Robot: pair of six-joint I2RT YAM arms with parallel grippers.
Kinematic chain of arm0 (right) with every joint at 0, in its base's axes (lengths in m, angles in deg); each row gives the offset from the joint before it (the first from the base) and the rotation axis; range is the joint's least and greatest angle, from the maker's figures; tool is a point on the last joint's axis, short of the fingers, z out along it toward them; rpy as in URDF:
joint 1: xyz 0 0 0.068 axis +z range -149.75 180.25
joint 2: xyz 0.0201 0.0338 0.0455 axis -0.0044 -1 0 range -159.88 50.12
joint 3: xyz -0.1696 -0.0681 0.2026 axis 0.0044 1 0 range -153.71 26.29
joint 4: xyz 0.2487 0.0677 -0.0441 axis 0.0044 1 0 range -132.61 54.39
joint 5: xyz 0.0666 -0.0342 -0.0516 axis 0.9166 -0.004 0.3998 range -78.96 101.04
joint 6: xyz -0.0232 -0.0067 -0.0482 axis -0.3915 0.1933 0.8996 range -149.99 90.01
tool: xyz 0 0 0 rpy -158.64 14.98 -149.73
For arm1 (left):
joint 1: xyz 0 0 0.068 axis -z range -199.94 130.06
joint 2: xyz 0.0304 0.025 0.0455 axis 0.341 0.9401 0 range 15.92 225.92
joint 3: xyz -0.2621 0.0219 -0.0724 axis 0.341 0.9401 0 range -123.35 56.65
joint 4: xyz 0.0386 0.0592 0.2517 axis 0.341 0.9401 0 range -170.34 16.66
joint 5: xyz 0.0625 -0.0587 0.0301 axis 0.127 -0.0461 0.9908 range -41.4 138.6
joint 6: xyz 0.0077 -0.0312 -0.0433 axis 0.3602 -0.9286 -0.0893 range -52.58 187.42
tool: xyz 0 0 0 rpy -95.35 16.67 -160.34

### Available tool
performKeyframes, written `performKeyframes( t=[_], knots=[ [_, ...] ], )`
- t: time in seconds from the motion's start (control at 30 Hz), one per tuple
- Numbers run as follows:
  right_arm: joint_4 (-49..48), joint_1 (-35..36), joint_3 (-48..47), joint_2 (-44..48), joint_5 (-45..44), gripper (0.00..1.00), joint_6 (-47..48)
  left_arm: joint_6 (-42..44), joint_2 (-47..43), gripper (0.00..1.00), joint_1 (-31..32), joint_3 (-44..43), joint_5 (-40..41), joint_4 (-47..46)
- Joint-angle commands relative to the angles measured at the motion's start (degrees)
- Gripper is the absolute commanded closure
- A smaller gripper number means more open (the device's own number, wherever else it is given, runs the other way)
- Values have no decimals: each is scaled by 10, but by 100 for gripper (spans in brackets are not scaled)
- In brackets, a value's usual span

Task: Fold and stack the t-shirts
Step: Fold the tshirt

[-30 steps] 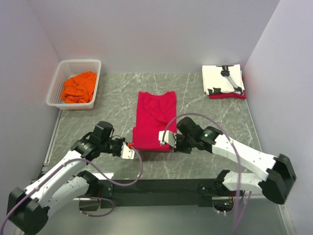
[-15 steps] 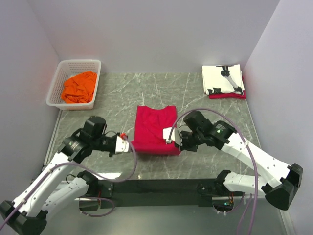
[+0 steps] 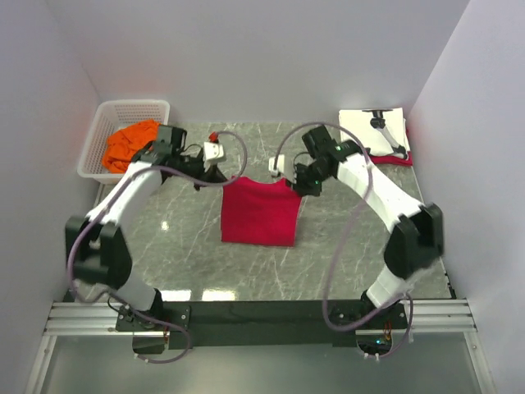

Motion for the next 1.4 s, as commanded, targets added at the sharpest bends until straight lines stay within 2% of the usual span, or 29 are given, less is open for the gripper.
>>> performKeyframes(
  t=[0.0,0.17,0.27,0.4,0.53,0.67,0.83,0.87,0.93,0.97,1.0,1.17,1.27,1.33,1.37],
  knots=[
    [2,-30,-82,-109,-12,100,43,-26,92,99,-9,-82,-1,-57],
    [31,-52,-224,-263,-8,100,22,-76,270,99,-10,-165,56,-51],
    [8,-53,-228,-315,-28,100,1,-130,343,99,-10,-232,76,-49],
    [-1,-53,-244,-356,-37,100,-30,-157,376,99,-10,-232,83,-36],
    [3,-42,-224,-335,-27,100,-46,-161,340,99,-4,-163,65,-15],
    [-16,-17,-113,-271,-3,100,-69,-173,231,99,5,-9,43,-40],
    [-31,27,38,-168,40,100,-105,-163,124,99,11,96,29,-27],
    [-35,38,53,-142,55,98,-120,-148,109,96,11,121,20,-15],
    [-37,36,70,-125,66,84,-142,-132,67,89,11,142,14,-5],
    [-32,26,66,-121,72,66,-160,-119,51,82,11,156,7,0],
    [-27,14,57,-122,75,64,-167,-113,36,79,11,162,7,0],
    [28,-52,-86,-184,145,62,-223,-89,-40,66,17,175,21,-49],
    [77,-54,-184,-260,210,62,-249,-26,-37,58,54,163,31,-62],
    [82,-49,-239,-296,261,62,-280,-2,-19,56,89,155,36,-66],
    [87,-48,-257,-330,272,61,-289,20,-12,51,100,147,39,-71]
  ],
)
